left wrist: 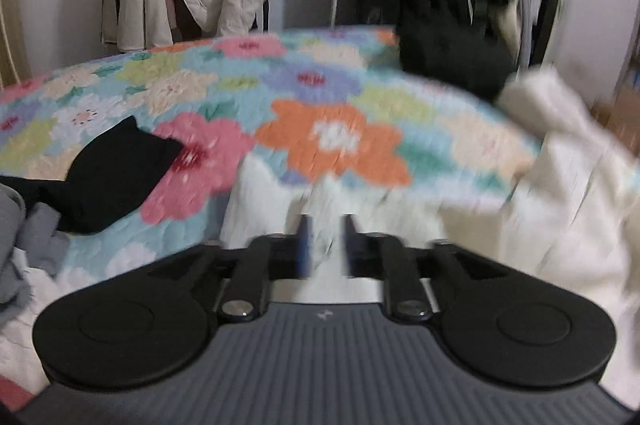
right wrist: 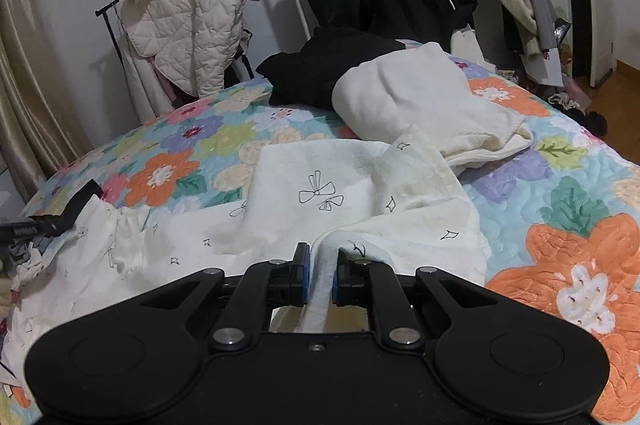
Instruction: Fold clothes
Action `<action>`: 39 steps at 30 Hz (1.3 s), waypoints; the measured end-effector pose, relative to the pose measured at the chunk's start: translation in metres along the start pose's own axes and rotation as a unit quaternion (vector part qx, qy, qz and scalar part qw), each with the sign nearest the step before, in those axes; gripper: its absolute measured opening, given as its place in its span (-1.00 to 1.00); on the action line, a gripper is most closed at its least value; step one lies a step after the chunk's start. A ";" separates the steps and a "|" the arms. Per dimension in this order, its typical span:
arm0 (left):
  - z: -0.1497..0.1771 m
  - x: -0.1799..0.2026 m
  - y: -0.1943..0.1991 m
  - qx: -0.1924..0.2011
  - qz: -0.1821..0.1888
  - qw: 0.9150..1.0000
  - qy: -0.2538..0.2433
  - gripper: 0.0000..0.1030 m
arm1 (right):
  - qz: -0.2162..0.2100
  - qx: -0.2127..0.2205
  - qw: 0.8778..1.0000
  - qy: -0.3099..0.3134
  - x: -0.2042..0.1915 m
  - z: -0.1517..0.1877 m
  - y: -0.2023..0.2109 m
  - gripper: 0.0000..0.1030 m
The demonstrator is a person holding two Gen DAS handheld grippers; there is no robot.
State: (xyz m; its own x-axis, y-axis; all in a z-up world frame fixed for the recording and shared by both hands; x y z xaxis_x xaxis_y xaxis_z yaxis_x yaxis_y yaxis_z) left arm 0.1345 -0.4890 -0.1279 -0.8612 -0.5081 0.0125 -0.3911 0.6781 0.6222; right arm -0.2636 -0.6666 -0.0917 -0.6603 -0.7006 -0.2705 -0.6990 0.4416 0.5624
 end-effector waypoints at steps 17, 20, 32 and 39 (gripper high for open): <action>-0.016 0.006 0.006 0.035 -0.047 0.998 -0.013 -1.00 | 0.001 -0.008 1.000 0.003 -0.003 0.005 -0.004 -0.72; -0.030 0.002 0.016 0.063 -0.080 0.994 -0.027 -1.00 | -0.006 0.015 1.000 0.001 -0.007 0.001 0.003 -0.72; 0.014 -0.032 -0.044 -0.030 -0.149 0.988 -0.032 -0.89 | -0.021 -0.004 0.999 -0.044 0.001 0.010 -0.018 -0.72; -0.019 -0.038 0.031 0.032 -0.140 0.989 0.020 -0.12 | -0.004 -0.021 0.989 -0.149 0.032 0.017 -0.017 0.11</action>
Point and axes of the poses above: each gripper's, at about its wrist camera, not at the fingertips, and y roughly against the way its jaws point, x to its right, z to its underside, the point moved 9 cm from there along -y, roughly the way its jaws point, and after that the axes turned 3 degrees about -z, right-handed, at the moved point
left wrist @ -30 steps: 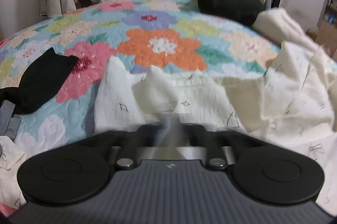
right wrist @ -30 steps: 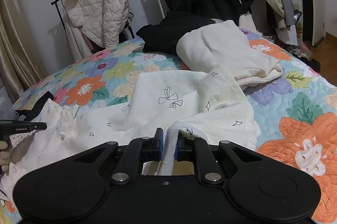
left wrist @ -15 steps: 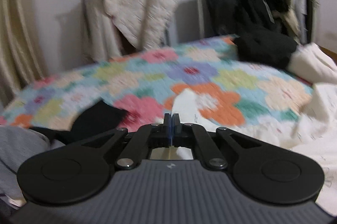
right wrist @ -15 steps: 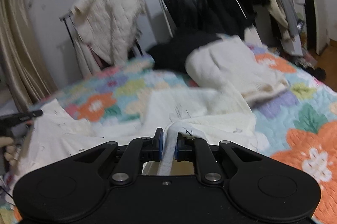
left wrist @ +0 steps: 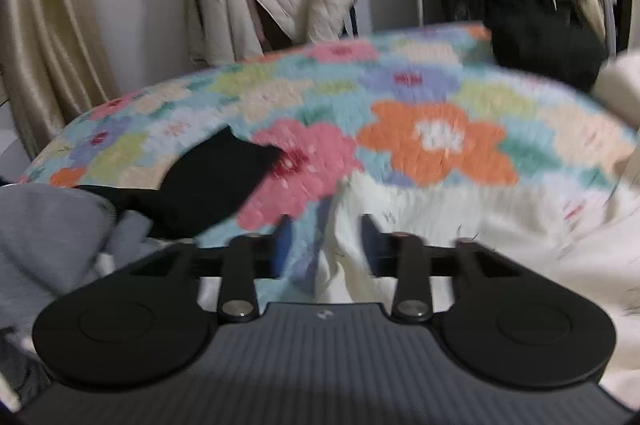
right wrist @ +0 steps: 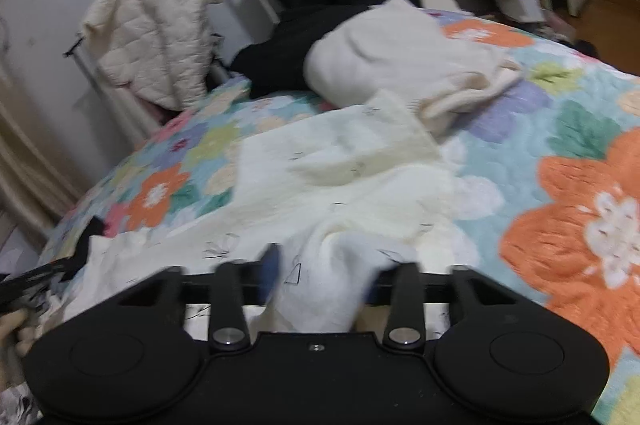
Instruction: Fold clothes
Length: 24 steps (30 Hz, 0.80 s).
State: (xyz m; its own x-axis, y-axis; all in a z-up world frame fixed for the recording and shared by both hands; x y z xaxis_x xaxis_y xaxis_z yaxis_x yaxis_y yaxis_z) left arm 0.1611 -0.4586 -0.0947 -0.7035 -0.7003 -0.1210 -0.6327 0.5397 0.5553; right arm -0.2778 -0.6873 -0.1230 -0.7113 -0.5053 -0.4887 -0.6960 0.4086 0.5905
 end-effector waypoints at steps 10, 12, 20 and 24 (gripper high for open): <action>0.028 -0.044 0.110 0.010 -0.094 0.995 0.008 0.14 | -0.021 0.036 0.982 -0.185 0.043 -0.001 -0.004 -0.82; 0.023 -0.068 0.139 0.023 -0.137 0.990 0.020 0.14 | -0.029 0.059 0.985 -0.160 0.032 -0.011 0.002 -0.89; 0.001 -0.078 0.186 0.044 0.060 0.982 0.172 0.14 | -0.143 0.097 0.966 0.190 -0.189 -0.003 0.021 -0.89; 0.019 -0.044 0.148 -0.002 0.115 0.976 0.187 0.14 | -0.224 0.028 0.918 0.327 -0.285 0.083 0.002 -0.90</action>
Point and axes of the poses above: each gripper's, at about its wrist camera, not at the fingertips, and y roughly against the way its jaws point, x to its right, z to its underside, the point moved 9 cm from there along -y, roughly the way its jaws point, and after that the axes turned 3 degrees about -z, right-handed, at the moved point
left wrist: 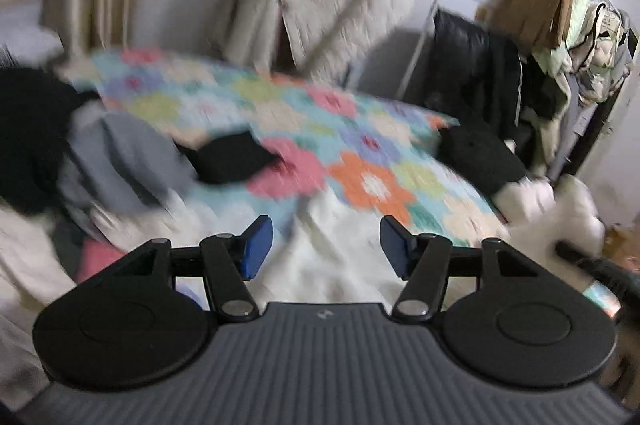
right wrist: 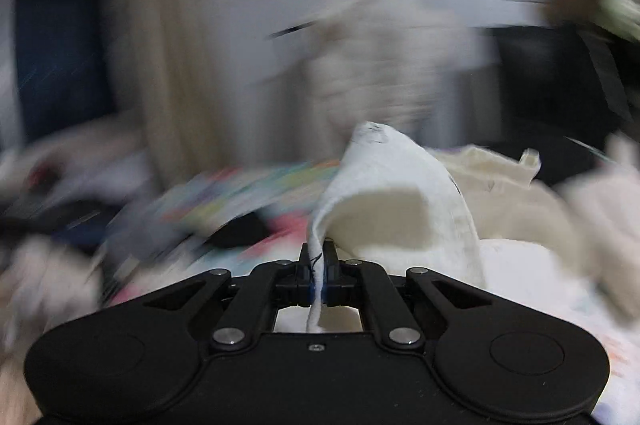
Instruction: Fold clothes
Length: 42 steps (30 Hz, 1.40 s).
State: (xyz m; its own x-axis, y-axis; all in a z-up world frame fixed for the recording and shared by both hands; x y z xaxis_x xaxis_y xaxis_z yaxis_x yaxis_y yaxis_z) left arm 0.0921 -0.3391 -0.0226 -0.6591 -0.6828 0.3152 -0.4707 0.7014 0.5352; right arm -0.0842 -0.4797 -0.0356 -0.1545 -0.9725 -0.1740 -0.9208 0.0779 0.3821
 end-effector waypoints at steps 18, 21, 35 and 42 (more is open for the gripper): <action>0.033 -0.015 -0.030 -0.012 0.111 0.990 0.086 0.14 | -0.109 -0.085 0.978 0.155 -0.114 0.078 -0.065 -0.73; 0.047 -0.004 -0.043 -0.049 0.113 0.990 0.067 0.14 | -0.121 -0.122 0.975 0.139 -0.114 0.103 -0.072 -0.70; 0.088 0.066 -0.078 -0.107 0.100 0.981 -0.127 0.52 | -0.030 -0.111 0.991 -0.069 0.040 0.075 0.030 0.14; 0.108 0.061 -0.104 -0.166 0.048 0.967 -0.187 -0.89 | 0.050 -0.104 0.975 -0.192 0.120 0.111 0.018 0.17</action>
Point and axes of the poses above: each gripper's, at about its wrist camera, not at the fingertips, and y roughly against the way its jaws point, x to its right, z to its underside, the point moved 9 cm from there along -y, roughly the way its jaws point, and after that the axes turned 3 degrees about -z, right-handed, at the moved point
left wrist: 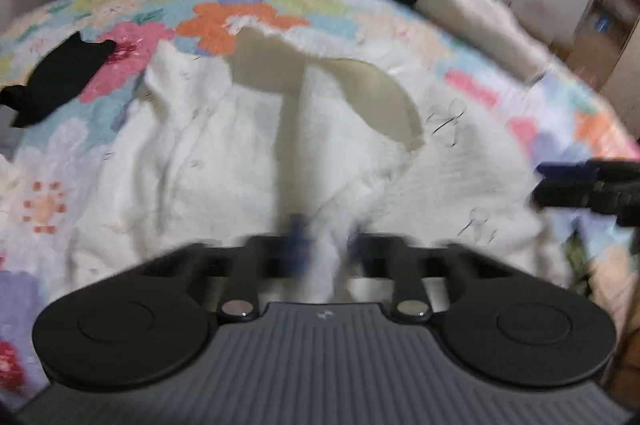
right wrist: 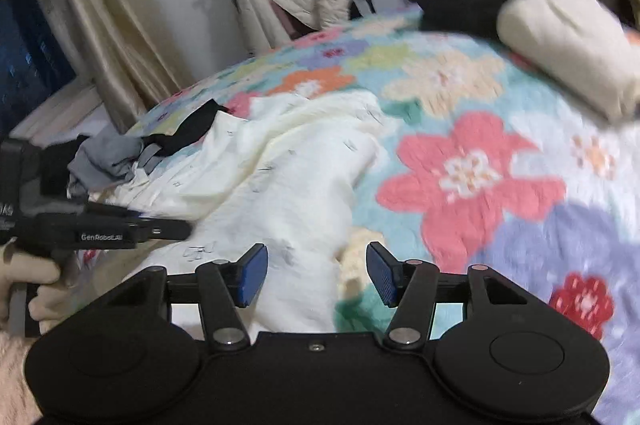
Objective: Fold clothes
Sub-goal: 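Grasp the shirt with the left gripper and fold it over the shirt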
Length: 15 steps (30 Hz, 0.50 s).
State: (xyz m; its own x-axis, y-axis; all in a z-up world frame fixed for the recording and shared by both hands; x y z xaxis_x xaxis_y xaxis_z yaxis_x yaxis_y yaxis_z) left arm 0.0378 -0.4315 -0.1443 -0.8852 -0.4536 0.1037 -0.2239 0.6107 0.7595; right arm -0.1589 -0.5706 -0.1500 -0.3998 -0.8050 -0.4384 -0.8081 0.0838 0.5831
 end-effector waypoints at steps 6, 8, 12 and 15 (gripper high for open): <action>0.029 -0.061 0.051 0.015 -0.010 0.983 0.184 -0.89 | 0.046 -0.025 0.999 -0.004 0.015 0.011 -0.009 0.17; 0.038 -0.069 0.051 0.001 -0.042 0.982 0.186 -0.79 | 0.044 -0.025 0.999 -0.009 0.015 0.012 -0.008 0.17; 0.036 -0.057 0.042 -0.019 -0.022 0.984 0.175 0.01 | 0.021 -0.020 0.999 -0.025 0.007 0.011 0.000 0.17; 0.036 -0.048 0.038 -0.026 -0.045 0.990 0.135 0.38 | 0.000 -0.017 0.999 -0.049 0.006 0.011 0.002 0.17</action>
State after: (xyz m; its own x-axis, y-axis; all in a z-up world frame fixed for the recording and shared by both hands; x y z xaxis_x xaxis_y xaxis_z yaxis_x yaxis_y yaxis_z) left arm 0.0569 -0.3629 -0.1437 -0.7203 -0.6652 0.1963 -0.2687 0.5287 0.8052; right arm -0.1679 -0.5690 -0.1596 -0.4416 -0.7439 -0.5017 -0.7933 0.0625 0.6056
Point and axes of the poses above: each gripper's, at about its wrist camera, not at the fingertips, and y roughly against the way its jaws point, x to its right, z to its underside, the point moved 9 cm from there along -y, roughly the way its jaws point, and after that the axes turned 3 degrees about -z, right-handed, at the moved point
